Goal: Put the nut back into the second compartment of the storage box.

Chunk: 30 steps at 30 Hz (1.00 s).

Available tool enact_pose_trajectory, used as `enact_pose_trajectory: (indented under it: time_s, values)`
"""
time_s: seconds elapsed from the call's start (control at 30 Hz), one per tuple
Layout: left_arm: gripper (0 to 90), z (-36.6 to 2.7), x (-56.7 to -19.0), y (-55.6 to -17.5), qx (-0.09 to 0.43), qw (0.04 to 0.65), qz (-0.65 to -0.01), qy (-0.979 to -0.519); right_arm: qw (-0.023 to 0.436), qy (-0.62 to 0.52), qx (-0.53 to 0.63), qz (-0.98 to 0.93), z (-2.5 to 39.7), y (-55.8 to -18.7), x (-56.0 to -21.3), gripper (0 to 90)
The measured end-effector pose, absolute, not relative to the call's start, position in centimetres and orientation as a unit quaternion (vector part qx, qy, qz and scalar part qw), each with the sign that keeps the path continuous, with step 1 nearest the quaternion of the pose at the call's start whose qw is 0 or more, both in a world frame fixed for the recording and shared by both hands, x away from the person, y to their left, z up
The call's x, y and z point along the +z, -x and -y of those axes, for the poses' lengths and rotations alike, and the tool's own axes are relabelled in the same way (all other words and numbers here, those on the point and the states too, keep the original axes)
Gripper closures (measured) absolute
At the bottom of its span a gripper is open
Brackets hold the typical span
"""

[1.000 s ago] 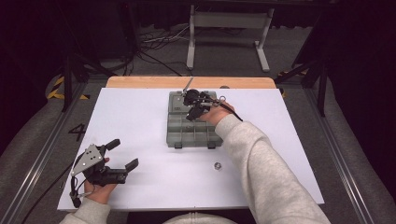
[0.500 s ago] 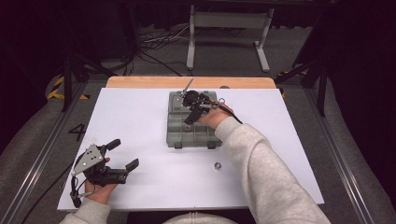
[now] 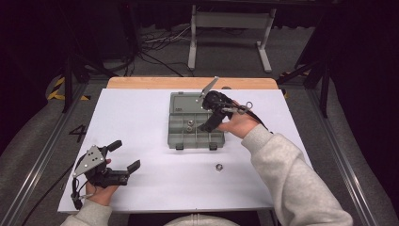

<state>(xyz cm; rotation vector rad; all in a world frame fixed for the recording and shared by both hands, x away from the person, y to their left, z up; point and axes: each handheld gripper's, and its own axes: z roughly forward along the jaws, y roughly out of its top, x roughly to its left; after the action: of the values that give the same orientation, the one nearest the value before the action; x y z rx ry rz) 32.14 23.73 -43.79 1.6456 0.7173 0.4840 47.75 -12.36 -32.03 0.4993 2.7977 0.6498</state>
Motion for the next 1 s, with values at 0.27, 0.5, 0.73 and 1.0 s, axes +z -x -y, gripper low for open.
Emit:
enact_pose_trajectory:
  time_s: [0.27,0.5,0.73,1.0]
  values:
    - [0.4,-23.6,-43.8,-32.1,0.21,0.597,-0.309,-0.71,0.111,-0.16,0.217,-0.957,14.2,-44.3,-32.0,7.8]
    - [0.4,-23.6,-43.8,-32.1,0.21,0.597,-0.309,-0.71,0.103,-0.156,0.201,-0.962,15.6,-41.9,-33.4,7.7]
    - [0.5,-23.6,-43.8,-32.1,0.21,0.597,-0.309,-0.71,0.087,-0.153,0.188,-0.966,16.2,-40.5,-35.4,8.5]
    - [0.4,-23.6,-43.8,-32.1,0.21,0.597,-0.311,-0.709,0.07,-0.15,0.158,-0.973,16.2,-39.7,-38.2,10.6]
